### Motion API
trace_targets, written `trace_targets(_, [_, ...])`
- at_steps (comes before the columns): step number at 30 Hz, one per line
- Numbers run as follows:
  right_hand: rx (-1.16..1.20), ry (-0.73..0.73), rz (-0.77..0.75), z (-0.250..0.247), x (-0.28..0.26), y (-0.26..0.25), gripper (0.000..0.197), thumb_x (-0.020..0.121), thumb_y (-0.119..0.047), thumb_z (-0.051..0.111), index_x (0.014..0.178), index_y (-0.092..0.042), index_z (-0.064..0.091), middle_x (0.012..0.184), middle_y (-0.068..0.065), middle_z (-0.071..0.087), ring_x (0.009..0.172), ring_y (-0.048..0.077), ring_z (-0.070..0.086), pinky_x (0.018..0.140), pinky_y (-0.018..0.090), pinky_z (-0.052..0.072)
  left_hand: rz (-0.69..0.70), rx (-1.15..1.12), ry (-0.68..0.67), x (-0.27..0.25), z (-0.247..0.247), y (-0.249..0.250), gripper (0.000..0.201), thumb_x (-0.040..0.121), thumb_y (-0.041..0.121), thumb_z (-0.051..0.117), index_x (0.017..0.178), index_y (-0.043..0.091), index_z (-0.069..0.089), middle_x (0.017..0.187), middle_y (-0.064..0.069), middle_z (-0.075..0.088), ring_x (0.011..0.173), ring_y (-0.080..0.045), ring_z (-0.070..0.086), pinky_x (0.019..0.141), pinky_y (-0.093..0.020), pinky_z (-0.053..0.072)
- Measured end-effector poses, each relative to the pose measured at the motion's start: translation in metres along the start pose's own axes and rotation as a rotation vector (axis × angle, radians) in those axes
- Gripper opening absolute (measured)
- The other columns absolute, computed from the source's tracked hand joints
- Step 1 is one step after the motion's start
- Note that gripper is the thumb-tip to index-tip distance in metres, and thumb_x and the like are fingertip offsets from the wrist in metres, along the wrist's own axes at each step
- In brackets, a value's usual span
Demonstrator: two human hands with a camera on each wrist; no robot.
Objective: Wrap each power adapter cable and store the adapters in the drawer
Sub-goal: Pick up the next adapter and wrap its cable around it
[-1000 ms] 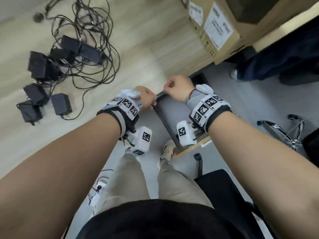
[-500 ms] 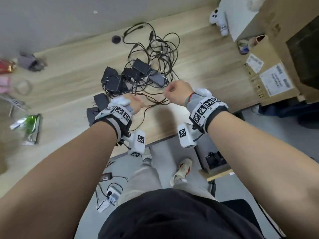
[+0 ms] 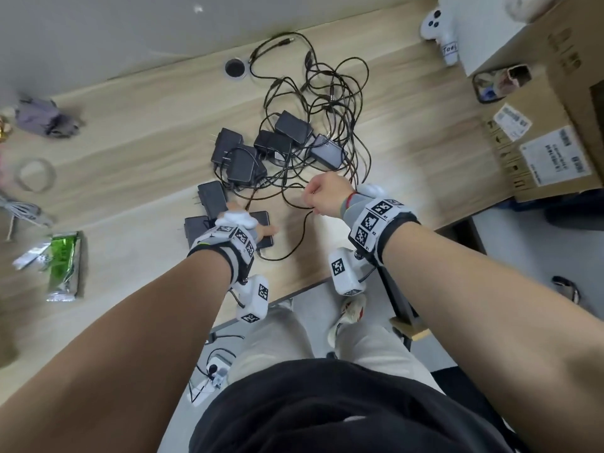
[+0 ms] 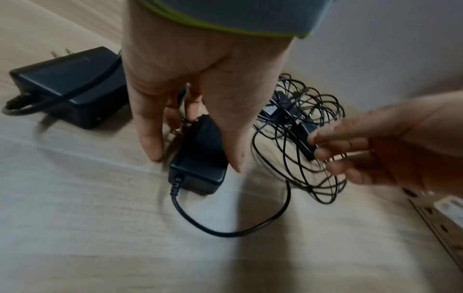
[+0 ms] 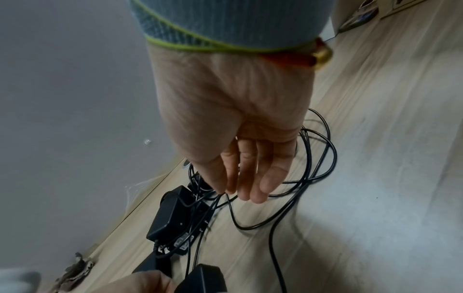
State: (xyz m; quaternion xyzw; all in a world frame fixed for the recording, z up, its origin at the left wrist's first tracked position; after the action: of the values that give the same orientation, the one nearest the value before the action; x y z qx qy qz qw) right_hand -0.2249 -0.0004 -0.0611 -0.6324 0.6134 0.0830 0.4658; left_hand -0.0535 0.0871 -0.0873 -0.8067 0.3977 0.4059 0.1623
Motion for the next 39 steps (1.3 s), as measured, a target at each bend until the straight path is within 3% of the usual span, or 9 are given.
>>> trace_targets(4, [-0.003,0.020,0.009,-0.002,-0.004,-0.003,0.017,0.083,-0.017,0.055,0.085,-0.016,0.071,0.084,0.005,0.073,0.083,0.026,0.071,0.081,0.037,0.059,-0.017,-0.009,0.013,-0.006,0.005,0.002,0.065,0.083,0.058,0.067,0.111,0.006,0.039,0.096,-0.015,0.043,0.089,-0.023,0.047,0.068,-0.023,0.038])
trace_targets(6, [0.017,0.036,0.008,-0.008,-0.008,-0.002,0.016,0.083,-0.018,0.055,0.086,-0.016,0.071,0.085,0.004,0.073,0.084,0.026,0.071,0.081,0.038,0.059,-0.004,-0.099,-0.003,-0.004,0.006,0.007,0.050,0.081,0.051,0.070,0.086,0.012,0.040,0.084,-0.007,0.041,0.083,-0.020,0.042,0.056,-0.021,0.028])
trace_targets(13, [-0.139,-0.197,-0.198,-0.034,-0.038,-0.025,0.021,0.093,-0.034,0.060,0.103,-0.019,0.071,0.095,0.000,0.069,0.094,0.020,0.063,0.085,0.031,0.050,0.111,-0.338,0.101,-0.022,-0.040,0.040,0.093,0.027,0.072,0.076,0.096,0.014,0.055,0.078,-0.006,0.066,0.070,-0.022,0.067,0.068,-0.039,0.061])
trace_targets(18, [-0.213,-0.255,-0.318,-0.068,-0.060,-0.049,0.034,0.096,-0.050,0.052,0.105,-0.023,0.071,0.088,0.005,0.066,0.079,0.015,0.059,0.070,0.022,0.044,0.212,-0.623,0.222,-0.074,-0.128,0.073,0.061,0.063,0.041,0.084,0.107,0.018,0.049,0.085,0.002,0.057,0.070,-0.013,0.055,0.052,-0.024,0.047])
trace_targets(23, [-0.155,-0.163,-0.488,-0.117,-0.078,-0.089,0.021,0.091,-0.054,0.058,0.100,-0.037,0.068,0.105,0.000,0.068,0.090,0.021,0.065,0.087,0.036,0.052,0.348,-0.836,0.321,-0.116,-0.195,0.107,0.082,0.038,0.051,0.081,0.108,0.023,0.048,0.101,-0.006,0.069,0.086,-0.023,0.069,0.075,-0.038,0.059])
trace_targets(28, [0.027,-0.142,-0.641,-0.158,-0.098,-0.121,0.016,0.099,-0.022,0.056,0.085,-0.016,0.060,0.071,-0.007,0.064,0.060,0.000,0.055,0.064,0.021,0.044,0.474,-1.069,0.329,-0.144,-0.233,0.136,0.057,0.072,0.032,0.086,0.113,0.015,0.051,0.092,-0.009,0.067,0.054,-0.012,0.056,0.034,-0.013,0.034])
trace_targets(31, [0.203,-0.140,-0.696,-0.170,-0.106,-0.131,0.022,0.101,-0.016,0.051,0.079,-0.015,0.056,0.067,0.005,0.060,0.058,0.017,0.056,0.062,0.037,0.047,0.541,-1.152,0.244,-0.155,-0.242,0.150,0.053,0.075,0.038,0.083,0.114,0.021,0.050,0.097,-0.007,0.071,0.059,-0.013,0.066,0.041,-0.018,0.044])
trace_targets(36, [0.216,-0.038,-0.762,-0.199,-0.117,-0.139,0.026,0.103,-0.019,0.049,0.083,-0.017,0.064,0.056,-0.005,0.038,0.046,0.002,0.035,0.048,0.016,0.032,0.670,-1.221,0.155,-0.178,-0.254,0.173,0.043,0.088,0.031,0.072,0.125,0.023,0.052,0.091,-0.006,0.068,0.058,-0.013,0.063,0.041,-0.019,0.043])
trace_targets(39, [0.139,0.025,-0.767,-0.213,-0.112,-0.131,0.029,0.100,-0.031,0.054,0.083,-0.017,0.073,0.054,-0.010,0.041,0.055,0.008,0.036,0.056,0.025,0.032,0.713,-1.131,0.234,-0.178,-0.265,0.174,0.040,0.086,0.029,0.075,0.121,0.024,0.057,0.094,-0.010,0.069,0.060,-0.017,0.065,0.052,-0.026,0.051])
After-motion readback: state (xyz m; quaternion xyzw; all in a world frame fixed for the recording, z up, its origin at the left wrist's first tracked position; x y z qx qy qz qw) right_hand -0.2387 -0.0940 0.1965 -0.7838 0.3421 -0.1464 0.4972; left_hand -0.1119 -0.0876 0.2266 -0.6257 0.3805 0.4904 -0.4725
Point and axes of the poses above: each hand's wrist, its own x-axis towards the middle knuckle, its own z-axis out of the palm, y = z × x, the point moved 6 cm from there along x, towards the middle knuckle
